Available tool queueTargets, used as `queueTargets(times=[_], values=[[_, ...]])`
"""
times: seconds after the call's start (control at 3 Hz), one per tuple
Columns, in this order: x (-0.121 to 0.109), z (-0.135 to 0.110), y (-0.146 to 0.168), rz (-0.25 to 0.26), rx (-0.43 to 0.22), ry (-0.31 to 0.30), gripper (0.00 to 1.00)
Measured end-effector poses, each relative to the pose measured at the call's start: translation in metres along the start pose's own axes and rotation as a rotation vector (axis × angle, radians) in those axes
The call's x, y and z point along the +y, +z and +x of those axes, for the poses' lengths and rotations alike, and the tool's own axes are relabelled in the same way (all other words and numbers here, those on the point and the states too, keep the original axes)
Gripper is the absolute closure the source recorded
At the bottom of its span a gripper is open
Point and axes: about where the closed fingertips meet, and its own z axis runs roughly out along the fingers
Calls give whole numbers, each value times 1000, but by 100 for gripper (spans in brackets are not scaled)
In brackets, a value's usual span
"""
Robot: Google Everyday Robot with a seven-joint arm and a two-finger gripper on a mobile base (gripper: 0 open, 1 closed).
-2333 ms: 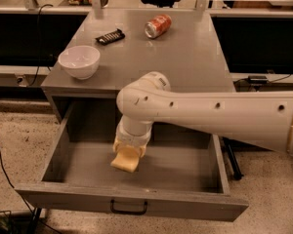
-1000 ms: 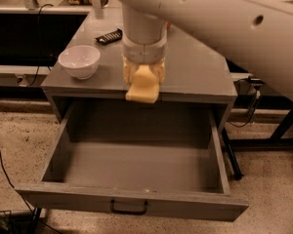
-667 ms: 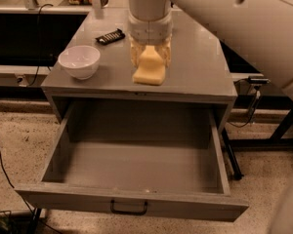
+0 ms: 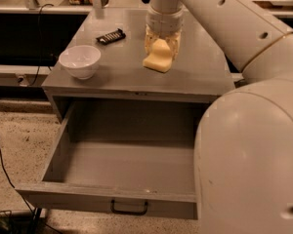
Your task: Pick sponge from top drawer and place on counter
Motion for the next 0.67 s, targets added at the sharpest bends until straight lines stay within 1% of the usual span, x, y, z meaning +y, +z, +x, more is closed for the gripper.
queueTargets(times=[0.33,0.67], values=[[10,13,32,16,-42,86,56],[21,16,54,21,-79,146,33]])
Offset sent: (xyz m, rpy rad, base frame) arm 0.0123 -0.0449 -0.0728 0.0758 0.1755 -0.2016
